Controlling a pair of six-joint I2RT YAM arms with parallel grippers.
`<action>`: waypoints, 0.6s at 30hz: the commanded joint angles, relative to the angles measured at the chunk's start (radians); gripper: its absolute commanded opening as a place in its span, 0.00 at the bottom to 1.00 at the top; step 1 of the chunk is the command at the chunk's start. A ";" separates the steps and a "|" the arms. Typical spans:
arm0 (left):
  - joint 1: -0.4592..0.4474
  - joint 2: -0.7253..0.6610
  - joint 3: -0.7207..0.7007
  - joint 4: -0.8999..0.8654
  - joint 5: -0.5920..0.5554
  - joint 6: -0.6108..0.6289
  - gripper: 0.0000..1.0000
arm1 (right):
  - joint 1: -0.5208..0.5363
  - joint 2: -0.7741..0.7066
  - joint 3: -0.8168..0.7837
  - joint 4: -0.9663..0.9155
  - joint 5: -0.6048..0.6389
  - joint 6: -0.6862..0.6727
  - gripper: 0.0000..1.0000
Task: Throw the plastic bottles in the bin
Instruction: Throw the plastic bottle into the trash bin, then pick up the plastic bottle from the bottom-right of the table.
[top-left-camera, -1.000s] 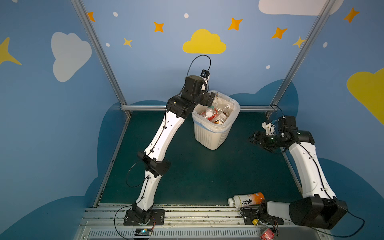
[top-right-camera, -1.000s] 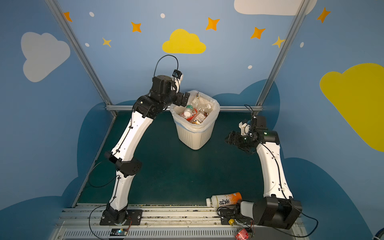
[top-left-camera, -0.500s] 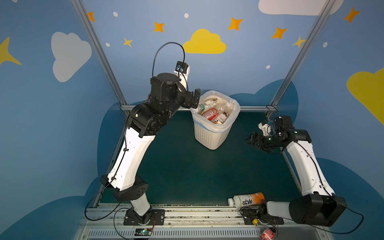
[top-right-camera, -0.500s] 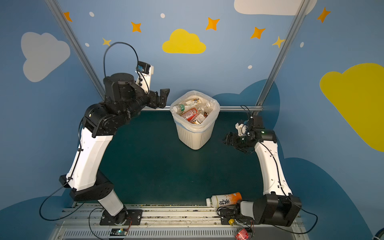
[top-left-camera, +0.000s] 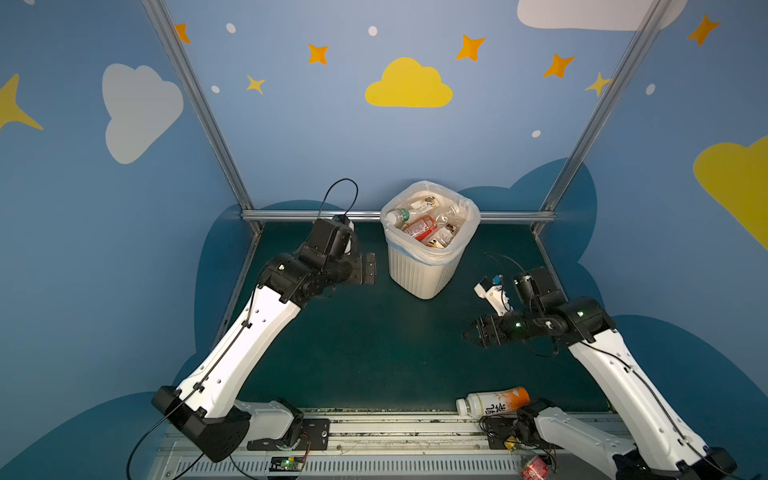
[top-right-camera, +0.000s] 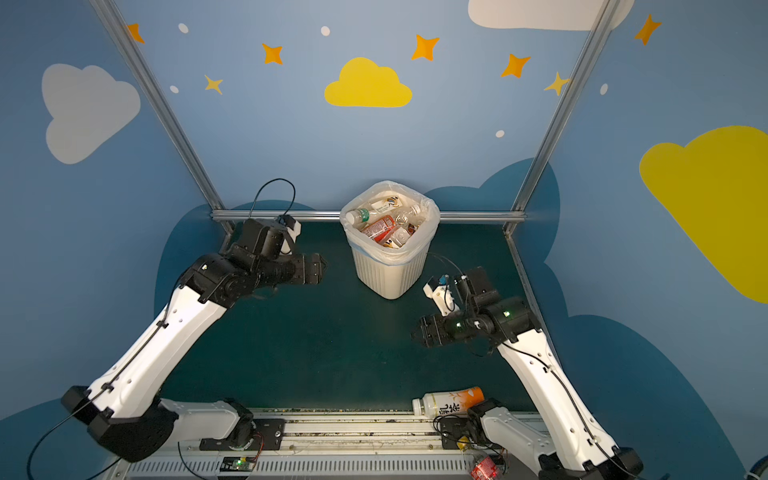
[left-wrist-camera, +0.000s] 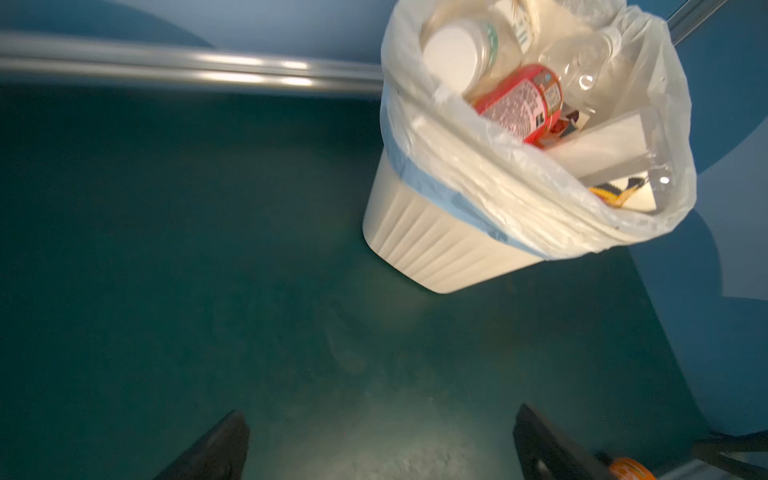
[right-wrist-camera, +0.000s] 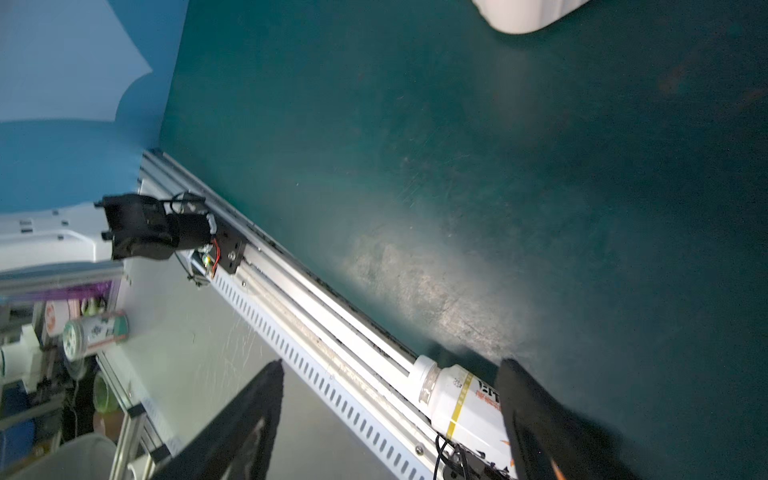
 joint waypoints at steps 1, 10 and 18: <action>-0.003 -0.013 -0.089 0.068 0.215 -0.070 1.00 | 0.064 0.010 -0.005 -0.059 0.147 0.075 0.83; -0.314 0.063 -0.180 0.029 0.199 0.040 0.99 | -0.041 0.059 -0.070 0.045 0.208 0.414 0.85; -0.498 0.205 -0.167 0.158 0.235 0.081 0.92 | -0.331 0.245 -0.033 0.242 -0.015 0.392 0.85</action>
